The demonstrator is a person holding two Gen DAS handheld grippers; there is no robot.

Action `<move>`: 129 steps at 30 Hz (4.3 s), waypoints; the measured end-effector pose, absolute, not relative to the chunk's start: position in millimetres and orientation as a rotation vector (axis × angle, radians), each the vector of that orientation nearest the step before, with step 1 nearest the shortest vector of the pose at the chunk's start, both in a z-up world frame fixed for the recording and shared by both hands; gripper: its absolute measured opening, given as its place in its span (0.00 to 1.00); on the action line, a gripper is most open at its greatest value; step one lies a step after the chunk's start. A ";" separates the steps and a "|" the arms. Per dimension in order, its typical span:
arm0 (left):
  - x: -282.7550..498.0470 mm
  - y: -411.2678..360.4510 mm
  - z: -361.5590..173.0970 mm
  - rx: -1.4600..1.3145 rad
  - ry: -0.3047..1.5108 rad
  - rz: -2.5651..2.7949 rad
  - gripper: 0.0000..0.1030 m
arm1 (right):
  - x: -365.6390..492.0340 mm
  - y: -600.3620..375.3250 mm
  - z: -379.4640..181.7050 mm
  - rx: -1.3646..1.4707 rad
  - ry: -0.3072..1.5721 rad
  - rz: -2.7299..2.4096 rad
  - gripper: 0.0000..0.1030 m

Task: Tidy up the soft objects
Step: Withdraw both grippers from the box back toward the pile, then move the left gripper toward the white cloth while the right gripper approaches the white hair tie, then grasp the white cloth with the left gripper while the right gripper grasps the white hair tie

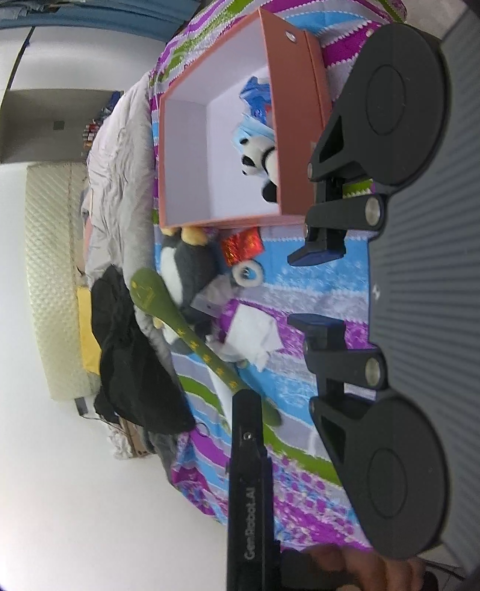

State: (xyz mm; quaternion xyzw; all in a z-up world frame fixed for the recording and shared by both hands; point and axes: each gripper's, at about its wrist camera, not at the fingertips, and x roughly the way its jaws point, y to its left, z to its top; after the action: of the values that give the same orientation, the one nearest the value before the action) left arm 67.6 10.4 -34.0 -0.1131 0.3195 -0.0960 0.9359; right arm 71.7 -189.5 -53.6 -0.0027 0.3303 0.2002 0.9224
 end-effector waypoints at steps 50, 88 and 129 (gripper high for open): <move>180.3 97.8 -196.9 -0.247 0.936 0.032 0.67 | 182.1 -119.7 -158.9 -0.062 0.766 0.452 0.30; 303.1 96.5 -243.8 -0.258 0.858 0.052 0.20 | 314.0 -91.0 -238.5 -0.119 0.805 0.457 0.18; 136.9 65.0 -209.9 -0.314 0.990 -0.055 0.59 | 162.9 -146.5 -196.6 -0.077 0.925 0.437 0.35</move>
State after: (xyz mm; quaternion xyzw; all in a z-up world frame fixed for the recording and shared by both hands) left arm 136.9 65.0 -209.9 -0.1499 0.4729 -0.0264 0.8679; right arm 162.9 -146.5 -196.6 -0.0370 0.4423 0.2088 0.8714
